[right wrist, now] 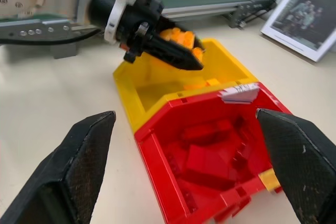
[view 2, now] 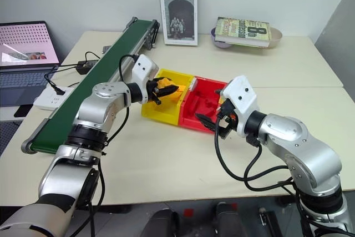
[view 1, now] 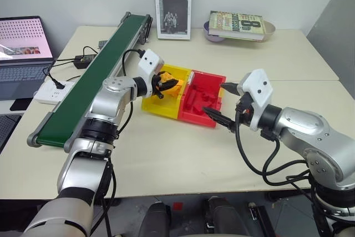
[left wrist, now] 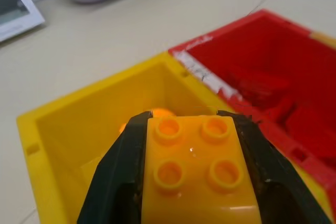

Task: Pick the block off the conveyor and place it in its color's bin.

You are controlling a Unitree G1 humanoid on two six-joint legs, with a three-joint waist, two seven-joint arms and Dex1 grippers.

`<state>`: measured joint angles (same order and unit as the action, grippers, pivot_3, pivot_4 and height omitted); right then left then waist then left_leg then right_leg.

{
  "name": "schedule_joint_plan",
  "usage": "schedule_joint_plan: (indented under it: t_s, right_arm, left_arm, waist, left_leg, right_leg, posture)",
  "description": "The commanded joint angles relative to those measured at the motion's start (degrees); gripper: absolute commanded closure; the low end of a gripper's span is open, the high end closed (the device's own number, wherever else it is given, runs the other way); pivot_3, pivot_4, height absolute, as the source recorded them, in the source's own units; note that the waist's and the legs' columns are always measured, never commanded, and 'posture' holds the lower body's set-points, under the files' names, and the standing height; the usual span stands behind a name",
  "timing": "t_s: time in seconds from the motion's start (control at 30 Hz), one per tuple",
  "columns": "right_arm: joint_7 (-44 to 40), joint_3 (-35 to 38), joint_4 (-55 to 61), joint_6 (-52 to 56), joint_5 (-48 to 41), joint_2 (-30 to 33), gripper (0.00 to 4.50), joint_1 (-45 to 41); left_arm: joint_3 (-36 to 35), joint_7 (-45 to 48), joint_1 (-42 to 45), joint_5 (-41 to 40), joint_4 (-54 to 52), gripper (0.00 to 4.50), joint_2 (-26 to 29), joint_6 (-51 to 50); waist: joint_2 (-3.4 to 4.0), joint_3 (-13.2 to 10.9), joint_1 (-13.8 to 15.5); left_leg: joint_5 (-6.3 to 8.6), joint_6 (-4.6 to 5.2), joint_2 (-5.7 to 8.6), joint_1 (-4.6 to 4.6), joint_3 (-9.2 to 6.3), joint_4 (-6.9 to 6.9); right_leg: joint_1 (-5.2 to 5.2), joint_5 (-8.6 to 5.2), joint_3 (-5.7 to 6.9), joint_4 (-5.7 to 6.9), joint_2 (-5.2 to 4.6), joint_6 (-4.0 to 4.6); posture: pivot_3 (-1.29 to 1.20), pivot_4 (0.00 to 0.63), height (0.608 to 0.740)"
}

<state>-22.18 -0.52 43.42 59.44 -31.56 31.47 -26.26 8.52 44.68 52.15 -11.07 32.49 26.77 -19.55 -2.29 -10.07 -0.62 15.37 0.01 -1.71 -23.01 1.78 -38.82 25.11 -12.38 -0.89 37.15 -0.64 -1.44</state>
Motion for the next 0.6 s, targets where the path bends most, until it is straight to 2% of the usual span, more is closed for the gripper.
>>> schedule_joint_plan:
  t_s: [0.03,0.2,0.27,0.3,0.47,0.6]
  right_arm:
    - [2.1,3.1,3.3,1.5,-1.1,-0.3,0.00,0.1]
    - [2.4,3.8,3.3,1.7,-1.8,0.0,0.00,0.2]
    - [1.0,4.2,1.8,0.6,-1.7,1.3,0.00,-0.1]
    - [-1.9,5.0,-1.4,-1.3,-1.2,3.6,0.00,-0.9]
    - [-13.3,6.9,-11.5,-6.9,-2.5,10.6,0.00,-2.8]
    - [-20.7,4.8,-15.4,-10.2,-2.7,13.4,0.00,-3.6]
  left_arm:
    - [-2.0,1.8,3.9,0.6,3.9,1.56,-1.2,5.4]
    - [-4.1,3.1,5.7,0.0,5.0,0.66,-1.0,5.6]
    - [-5.1,5.1,5.0,-0.6,2.0,0.27,1.3,3.8]
    - [-5.5,8.4,3.3,-1.4,-2.9,0.11,5.1,1.3]
    - [-7.0,17.6,-4.5,-5.0,-19.2,0.03,17.7,-8.2]
    - [-9.9,20.8,-11.4,-8.1,-27.6,0.03,23.8,-13.3]
  waist:
    - [0.00,0.0,0.1]
    - [0.00,0.0,0.3]
    - [0.00,0.0,0.2]
    - [0.00,0.0,0.1]
    - [0.03,0.0,-1.1]
    - [0.05,0.0,-1.0]
  left_leg:
    - [0.00,0.00,0.01,-0.01,0.01,-0.01]
    - [0.00,0.00,0.06,-0.06,0.07,-0.01]
    - [0.01,0.00,0.07,-0.09,0.08,-0.01]
    - [0.01,0.00,0.08,-0.09,0.08,-0.01]
    - [0.01,0.00,0.00,-0.09,0.09,0.04]
    - [0.01,0.01,-0.02,0.00,0.02,0.09]
  right_leg:
    - [0.00,0.00,-0.01,-0.01,0.00,0.00]
    - [-0.01,0.00,-0.05,-0.11,-0.21,-0.01]
    - [0.00,0.00,-0.05,-0.13,-0.25,-0.02]
    - [0.00,0.00,-0.05,-0.13,-0.26,-0.02]
    - [0.09,0.00,-0.08,-0.08,-0.27,-0.02]
    - [0.01,-0.04,0.00,-0.05,-0.26,-0.01]
  posture:
    - [0.00,0.150,0.740]
    - [0.00,0.150,0.740]
    - [0.00,0.150,0.740]
    - [0.00,0.150,0.740]
    - [0.00,0.150,0.740]
    - [0.00,0.150,0.740]
